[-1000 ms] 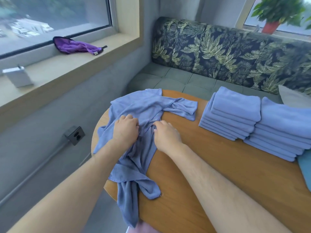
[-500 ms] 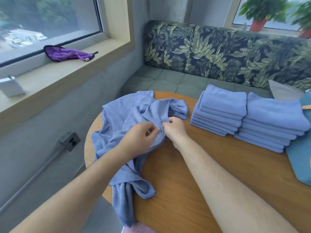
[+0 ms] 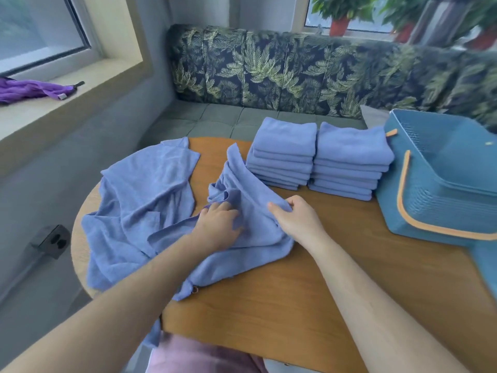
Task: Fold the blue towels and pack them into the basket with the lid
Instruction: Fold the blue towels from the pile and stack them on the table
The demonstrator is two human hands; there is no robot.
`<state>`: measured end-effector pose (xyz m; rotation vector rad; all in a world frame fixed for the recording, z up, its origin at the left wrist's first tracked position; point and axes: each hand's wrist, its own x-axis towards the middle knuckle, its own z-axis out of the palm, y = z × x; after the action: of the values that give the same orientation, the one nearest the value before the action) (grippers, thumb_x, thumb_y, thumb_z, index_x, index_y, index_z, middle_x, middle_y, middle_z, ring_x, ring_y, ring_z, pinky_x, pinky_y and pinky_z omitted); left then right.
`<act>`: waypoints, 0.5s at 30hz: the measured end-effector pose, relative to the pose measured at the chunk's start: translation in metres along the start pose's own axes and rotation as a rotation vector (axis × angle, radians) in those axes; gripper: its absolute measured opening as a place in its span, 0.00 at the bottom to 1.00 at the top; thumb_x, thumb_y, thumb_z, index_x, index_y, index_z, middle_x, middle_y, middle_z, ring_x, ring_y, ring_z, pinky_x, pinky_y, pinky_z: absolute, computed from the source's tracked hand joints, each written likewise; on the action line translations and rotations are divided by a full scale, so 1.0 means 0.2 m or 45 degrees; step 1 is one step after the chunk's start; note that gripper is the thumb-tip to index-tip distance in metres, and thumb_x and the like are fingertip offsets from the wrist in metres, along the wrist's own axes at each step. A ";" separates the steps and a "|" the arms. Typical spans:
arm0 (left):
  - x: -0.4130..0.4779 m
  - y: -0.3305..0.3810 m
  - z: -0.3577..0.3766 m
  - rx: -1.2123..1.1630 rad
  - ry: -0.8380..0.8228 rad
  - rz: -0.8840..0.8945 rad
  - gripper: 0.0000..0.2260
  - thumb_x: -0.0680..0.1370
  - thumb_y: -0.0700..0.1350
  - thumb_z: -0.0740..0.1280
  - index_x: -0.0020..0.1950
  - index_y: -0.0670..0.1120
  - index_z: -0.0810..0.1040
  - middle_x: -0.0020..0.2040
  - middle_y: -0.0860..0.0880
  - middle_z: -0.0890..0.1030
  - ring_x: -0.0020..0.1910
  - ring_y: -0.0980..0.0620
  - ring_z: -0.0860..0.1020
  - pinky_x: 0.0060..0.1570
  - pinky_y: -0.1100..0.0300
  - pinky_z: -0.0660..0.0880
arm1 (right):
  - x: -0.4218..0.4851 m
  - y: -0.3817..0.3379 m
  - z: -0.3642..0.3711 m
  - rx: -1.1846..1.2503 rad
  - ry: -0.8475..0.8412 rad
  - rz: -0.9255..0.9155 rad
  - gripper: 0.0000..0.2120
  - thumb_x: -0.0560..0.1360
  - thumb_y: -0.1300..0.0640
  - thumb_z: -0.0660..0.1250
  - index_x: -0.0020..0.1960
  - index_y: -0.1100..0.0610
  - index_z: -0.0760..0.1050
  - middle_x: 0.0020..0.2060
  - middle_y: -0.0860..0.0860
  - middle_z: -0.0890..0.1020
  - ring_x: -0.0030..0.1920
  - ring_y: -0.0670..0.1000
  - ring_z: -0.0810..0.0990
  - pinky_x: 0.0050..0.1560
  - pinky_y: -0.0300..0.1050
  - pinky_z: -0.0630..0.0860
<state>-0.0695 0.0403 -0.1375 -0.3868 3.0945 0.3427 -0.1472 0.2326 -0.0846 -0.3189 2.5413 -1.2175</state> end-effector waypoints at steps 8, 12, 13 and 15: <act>-0.26 0.20 -0.01 -0.391 0.315 -0.047 0.11 0.81 0.45 0.61 0.39 0.45 0.72 0.36 0.49 0.75 0.37 0.47 0.74 0.36 0.51 0.71 | -0.05 0.12 -0.04 -0.496 -0.206 0.011 0.11 0.75 0.55 0.59 0.34 0.52 0.64 0.31 0.47 0.70 0.32 0.52 0.68 0.32 0.44 0.64; -0.27 0.12 -0.08 -0.455 0.457 -0.323 0.09 0.81 0.50 0.65 0.52 0.45 0.74 0.47 0.51 0.76 0.42 0.49 0.76 0.37 0.58 0.69 | -0.09 0.14 -0.05 -0.413 -0.291 0.028 0.13 0.71 0.52 0.62 0.31 0.52 0.61 0.26 0.47 0.66 0.30 0.52 0.65 0.32 0.45 0.61; -0.26 0.10 -0.09 -0.433 0.401 -0.402 0.14 0.80 0.54 0.66 0.56 0.44 0.73 0.52 0.50 0.74 0.46 0.48 0.76 0.41 0.55 0.71 | -0.09 0.14 -0.05 -0.384 -0.288 0.028 0.13 0.70 0.51 0.62 0.31 0.52 0.62 0.26 0.47 0.66 0.30 0.52 0.65 0.33 0.45 0.62; -0.23 0.09 -0.10 -0.390 0.268 -0.501 0.22 0.77 0.61 0.68 0.54 0.43 0.71 0.52 0.50 0.72 0.48 0.48 0.75 0.45 0.52 0.73 | -0.08 0.14 -0.04 -0.319 -0.238 -0.026 0.12 0.71 0.50 0.63 0.33 0.53 0.63 0.28 0.47 0.67 0.31 0.51 0.65 0.33 0.45 0.62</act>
<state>-0.0295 0.0637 -0.1138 -1.0800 3.0528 0.8089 -0.1368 0.2607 -0.0979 -0.4915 2.5311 -0.8318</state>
